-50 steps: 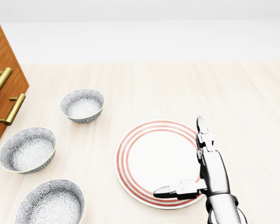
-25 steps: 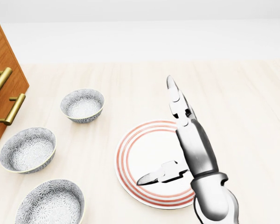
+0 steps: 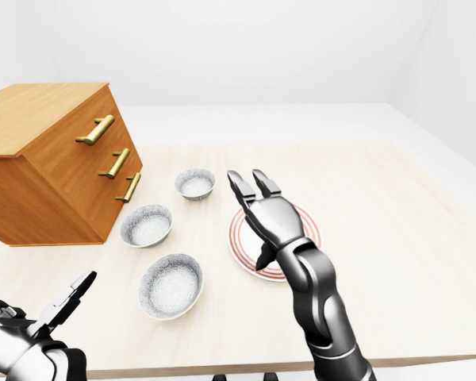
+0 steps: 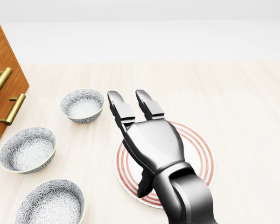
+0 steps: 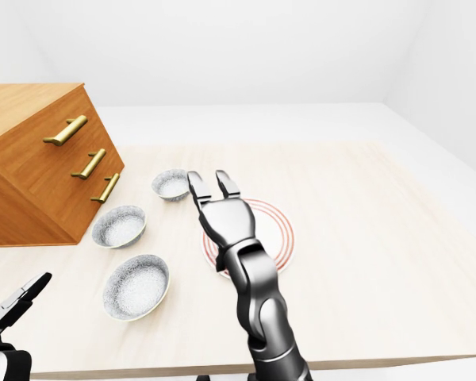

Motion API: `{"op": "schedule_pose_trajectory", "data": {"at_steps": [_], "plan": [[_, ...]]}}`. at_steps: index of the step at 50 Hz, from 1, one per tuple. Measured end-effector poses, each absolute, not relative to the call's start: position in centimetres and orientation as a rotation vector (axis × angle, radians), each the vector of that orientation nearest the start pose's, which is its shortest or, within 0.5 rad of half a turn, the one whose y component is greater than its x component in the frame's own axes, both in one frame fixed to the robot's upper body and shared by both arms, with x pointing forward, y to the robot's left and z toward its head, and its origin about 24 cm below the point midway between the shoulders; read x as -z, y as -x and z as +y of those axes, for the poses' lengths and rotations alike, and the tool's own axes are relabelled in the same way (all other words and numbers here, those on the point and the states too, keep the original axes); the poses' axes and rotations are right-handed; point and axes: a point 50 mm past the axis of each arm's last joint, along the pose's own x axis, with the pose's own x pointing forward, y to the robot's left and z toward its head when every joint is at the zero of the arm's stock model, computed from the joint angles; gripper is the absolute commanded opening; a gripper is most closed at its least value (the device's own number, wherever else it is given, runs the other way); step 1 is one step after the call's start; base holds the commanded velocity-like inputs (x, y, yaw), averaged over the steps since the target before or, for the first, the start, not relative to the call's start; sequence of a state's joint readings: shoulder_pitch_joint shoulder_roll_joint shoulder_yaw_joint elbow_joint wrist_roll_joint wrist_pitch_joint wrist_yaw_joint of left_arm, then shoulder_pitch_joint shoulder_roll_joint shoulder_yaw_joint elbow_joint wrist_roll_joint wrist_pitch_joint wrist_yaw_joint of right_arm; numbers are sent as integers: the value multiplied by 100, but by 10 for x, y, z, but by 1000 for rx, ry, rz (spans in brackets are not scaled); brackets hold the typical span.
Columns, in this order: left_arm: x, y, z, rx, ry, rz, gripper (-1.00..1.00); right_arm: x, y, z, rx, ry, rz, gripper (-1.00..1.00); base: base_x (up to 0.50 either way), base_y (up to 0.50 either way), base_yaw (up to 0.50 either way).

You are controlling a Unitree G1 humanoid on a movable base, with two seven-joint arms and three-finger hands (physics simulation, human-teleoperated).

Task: Put the bowl at the front on the plate.

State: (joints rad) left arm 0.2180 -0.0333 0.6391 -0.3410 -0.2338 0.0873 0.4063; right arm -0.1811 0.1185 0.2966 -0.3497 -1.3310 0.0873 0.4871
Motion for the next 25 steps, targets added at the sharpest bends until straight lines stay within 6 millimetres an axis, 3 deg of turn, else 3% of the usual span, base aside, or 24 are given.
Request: {"op": "schedule_pose_trajectory", "data": {"at_steps": [13, 25], "plan": [[-67, -141, 310, -1065, 123, -85, 100, -147, -259, -44, -249, 1518, -166, 100, 0, 0, 0], [-68, -141, 310, -1060, 122, -86, 100, -145, -259, -39, -218, 1644, -98, 100, 0, 0, 0]]}}
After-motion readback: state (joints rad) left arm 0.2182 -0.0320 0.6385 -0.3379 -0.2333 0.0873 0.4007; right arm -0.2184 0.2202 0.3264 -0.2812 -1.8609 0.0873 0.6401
